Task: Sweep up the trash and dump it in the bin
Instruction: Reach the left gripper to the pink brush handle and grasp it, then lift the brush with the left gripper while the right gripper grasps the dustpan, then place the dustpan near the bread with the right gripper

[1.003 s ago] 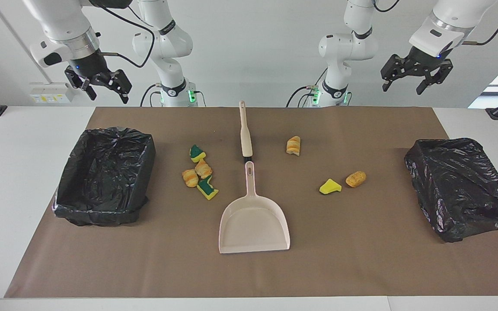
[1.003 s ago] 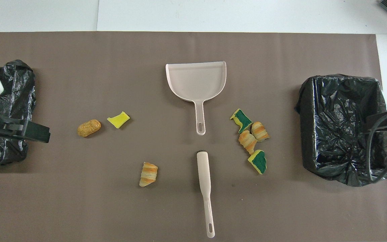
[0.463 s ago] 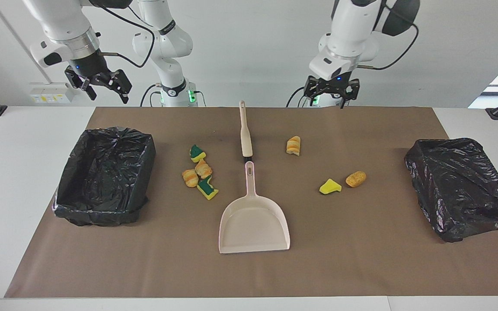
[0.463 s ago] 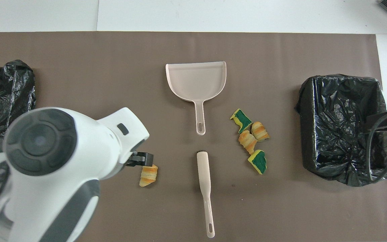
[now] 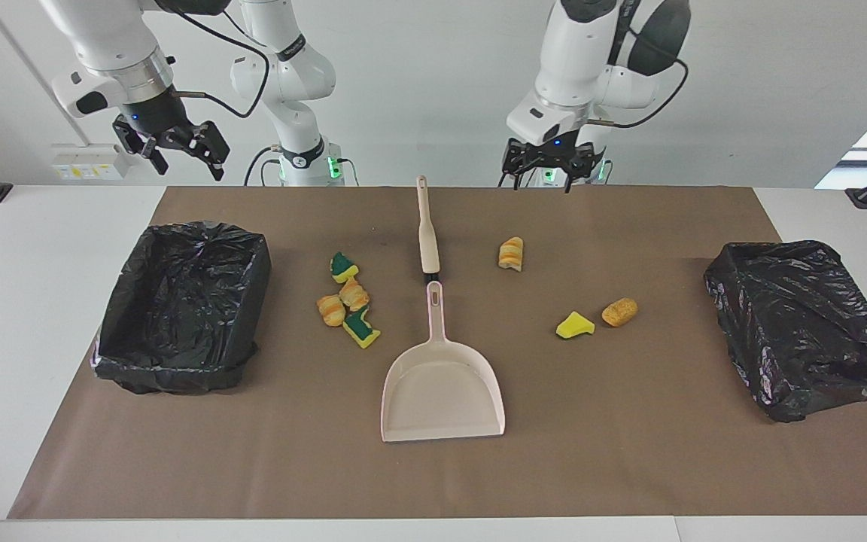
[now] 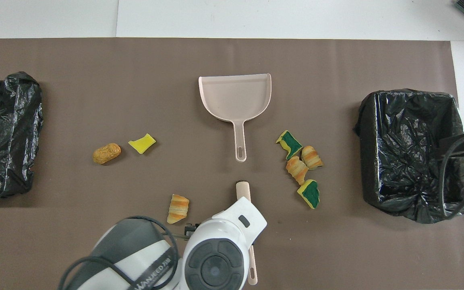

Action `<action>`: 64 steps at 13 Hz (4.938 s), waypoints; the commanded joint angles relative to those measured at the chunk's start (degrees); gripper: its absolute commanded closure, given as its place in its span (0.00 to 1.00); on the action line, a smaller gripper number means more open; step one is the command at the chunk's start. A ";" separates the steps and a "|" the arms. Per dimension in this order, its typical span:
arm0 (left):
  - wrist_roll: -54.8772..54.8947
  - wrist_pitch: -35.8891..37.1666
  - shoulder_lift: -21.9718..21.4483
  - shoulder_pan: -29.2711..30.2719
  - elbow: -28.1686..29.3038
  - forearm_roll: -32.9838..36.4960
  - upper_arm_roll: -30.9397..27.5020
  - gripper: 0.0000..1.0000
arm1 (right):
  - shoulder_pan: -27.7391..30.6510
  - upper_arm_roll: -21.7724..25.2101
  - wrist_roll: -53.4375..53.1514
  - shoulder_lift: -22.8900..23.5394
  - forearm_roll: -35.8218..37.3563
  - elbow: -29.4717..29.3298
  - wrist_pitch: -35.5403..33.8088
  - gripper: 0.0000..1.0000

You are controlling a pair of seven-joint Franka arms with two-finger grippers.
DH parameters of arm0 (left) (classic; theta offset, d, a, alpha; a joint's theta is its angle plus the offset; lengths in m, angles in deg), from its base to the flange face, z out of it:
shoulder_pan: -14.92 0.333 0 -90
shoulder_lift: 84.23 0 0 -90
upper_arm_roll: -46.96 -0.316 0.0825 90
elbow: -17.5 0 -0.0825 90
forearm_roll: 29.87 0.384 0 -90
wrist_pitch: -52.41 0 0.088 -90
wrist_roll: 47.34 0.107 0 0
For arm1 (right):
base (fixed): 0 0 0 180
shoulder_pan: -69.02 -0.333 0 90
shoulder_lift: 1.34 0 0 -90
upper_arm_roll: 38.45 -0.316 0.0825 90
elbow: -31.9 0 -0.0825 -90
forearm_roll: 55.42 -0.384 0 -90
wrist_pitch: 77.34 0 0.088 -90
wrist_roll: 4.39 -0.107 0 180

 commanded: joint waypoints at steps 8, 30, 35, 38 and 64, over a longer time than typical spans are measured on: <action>-6.39 -12.38 8.15 -10.02 5.68 -0.36 -1.20 0.00 | 0.41 -0.21 0.67 -1.10 -0.69 1.02 0.09 0.00; 14.85 14.32 -2.65 -3.00 8.65 -3.00 -1.82 1.00 | -10.04 -4.60 -12.77 14.54 -1.13 -0.92 20.02 0.00; 24.17 14.86 -8.38 2.43 18.25 -3.00 -1.91 1.00 | -14.70 -4.69 -22.25 19.20 -3.05 -0.83 26.71 0.00; 30.94 14.87 -6.36 12.71 17.81 -3.00 -1.99 1.00 | -14.79 -4.69 -22.70 19.29 -5.26 -0.83 27.07 0.00; 30.69 14.16 5.43 45.69 -9.09 2.72 -2.96 1.00 | -27.10 -5.04 -28.24 32.30 -4.82 1.10 41.57 0.53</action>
